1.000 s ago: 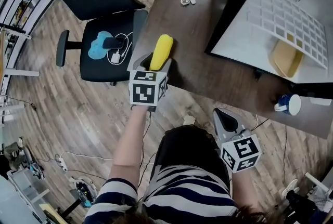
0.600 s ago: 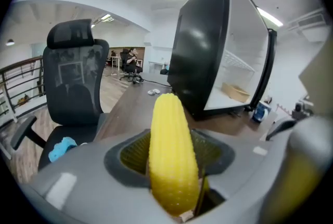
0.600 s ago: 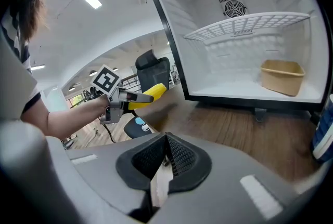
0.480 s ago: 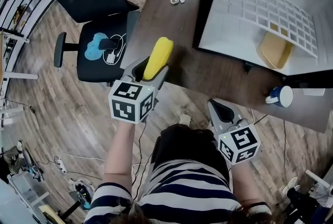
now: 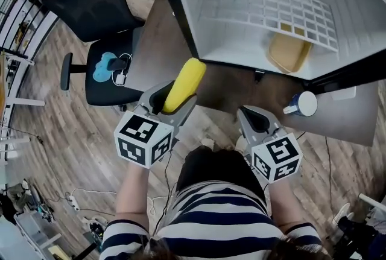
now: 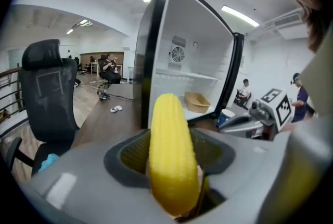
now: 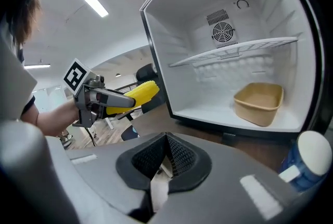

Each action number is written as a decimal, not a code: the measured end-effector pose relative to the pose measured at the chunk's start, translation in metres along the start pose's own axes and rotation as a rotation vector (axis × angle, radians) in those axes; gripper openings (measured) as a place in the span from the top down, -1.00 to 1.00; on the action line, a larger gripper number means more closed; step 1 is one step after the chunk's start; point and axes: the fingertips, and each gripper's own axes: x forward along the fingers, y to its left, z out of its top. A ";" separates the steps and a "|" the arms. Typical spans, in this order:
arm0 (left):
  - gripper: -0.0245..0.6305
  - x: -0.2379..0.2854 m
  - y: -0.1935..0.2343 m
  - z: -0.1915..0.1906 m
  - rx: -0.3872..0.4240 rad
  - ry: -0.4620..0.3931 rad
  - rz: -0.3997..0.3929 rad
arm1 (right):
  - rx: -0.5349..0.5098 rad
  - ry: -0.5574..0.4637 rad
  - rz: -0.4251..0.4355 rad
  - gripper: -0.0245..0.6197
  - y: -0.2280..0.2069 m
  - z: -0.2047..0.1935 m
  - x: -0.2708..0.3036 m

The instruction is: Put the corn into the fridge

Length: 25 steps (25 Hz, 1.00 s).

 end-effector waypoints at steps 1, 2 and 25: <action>0.93 0.001 -0.009 0.007 0.009 -0.005 -0.010 | 0.000 -0.006 -0.003 0.94 -0.005 0.002 -0.006; 0.93 0.003 -0.018 0.014 0.018 -0.012 -0.020 | 0.001 -0.011 -0.005 0.94 -0.009 0.003 -0.010; 0.93 0.105 -0.157 0.188 0.262 -0.137 -0.124 | 0.029 -0.128 -0.111 0.94 -0.117 0.029 -0.113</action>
